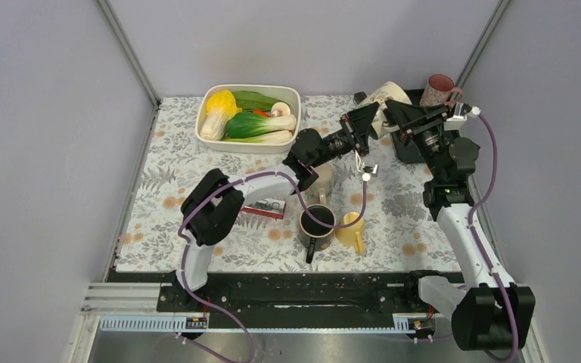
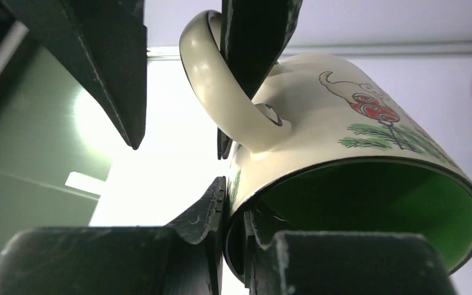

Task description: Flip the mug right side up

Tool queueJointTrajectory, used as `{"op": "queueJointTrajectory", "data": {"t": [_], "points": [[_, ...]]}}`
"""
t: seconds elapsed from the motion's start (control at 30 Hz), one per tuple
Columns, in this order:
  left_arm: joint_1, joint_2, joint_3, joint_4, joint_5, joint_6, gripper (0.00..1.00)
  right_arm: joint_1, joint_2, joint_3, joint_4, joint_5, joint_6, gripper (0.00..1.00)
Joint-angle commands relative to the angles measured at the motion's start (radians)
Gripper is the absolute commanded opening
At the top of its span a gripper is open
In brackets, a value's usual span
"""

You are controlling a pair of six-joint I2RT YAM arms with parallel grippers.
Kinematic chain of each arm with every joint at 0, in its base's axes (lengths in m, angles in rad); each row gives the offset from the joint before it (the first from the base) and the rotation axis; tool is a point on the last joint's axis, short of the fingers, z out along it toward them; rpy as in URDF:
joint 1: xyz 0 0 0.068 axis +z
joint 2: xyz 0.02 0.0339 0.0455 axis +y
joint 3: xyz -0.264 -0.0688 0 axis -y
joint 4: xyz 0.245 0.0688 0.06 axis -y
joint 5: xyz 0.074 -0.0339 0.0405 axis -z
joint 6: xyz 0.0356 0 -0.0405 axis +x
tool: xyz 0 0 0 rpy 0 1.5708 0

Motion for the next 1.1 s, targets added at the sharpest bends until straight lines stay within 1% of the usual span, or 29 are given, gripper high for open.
{"op": "queueJointTrajectory", "data": {"t": [0.0,0.13,0.3,0.5,0.67,0.77,0.8,0.87,0.97,1.07], "points": [[-0.003,-0.060,0.034,-0.004,-0.036,0.085,0.00,0.015,0.056,-0.055,0.040,-0.042,-0.110,0.57],[0.005,-0.051,0.035,-0.058,-0.050,0.114,0.00,0.014,0.114,-0.090,0.066,-0.074,-0.098,0.63],[0.021,-0.042,0.059,-0.095,-0.108,0.091,0.00,0.002,0.131,-0.142,0.018,-0.071,-0.170,0.69],[0.032,-0.040,0.057,-0.098,-0.123,0.093,0.00,-0.015,0.139,-0.139,-0.094,-0.065,-0.284,0.72],[0.033,-0.027,0.082,-0.097,-0.136,0.075,0.00,-0.021,0.171,-0.138,-0.097,-0.073,-0.274,0.73],[0.037,-0.028,0.075,-0.098,-0.140,0.077,0.00,-0.022,0.167,-0.143,-0.101,-0.073,-0.280,0.75],[0.038,-0.032,0.072,-0.114,-0.146,0.076,0.00,-0.052,0.154,-0.148,-0.110,-0.071,-0.293,0.76],[0.040,-0.038,0.083,-0.166,-0.187,0.067,0.00,-0.071,0.118,-0.142,-0.150,-0.068,-0.363,0.76],[0.040,-0.035,0.131,-0.284,-0.284,0.024,0.00,-0.076,0.042,-0.077,-0.335,-0.036,-0.550,0.77],[0.041,-0.028,0.200,-0.418,-0.394,-0.045,0.00,-0.076,-0.022,-0.008,-0.509,0.038,-0.729,0.77]]}}
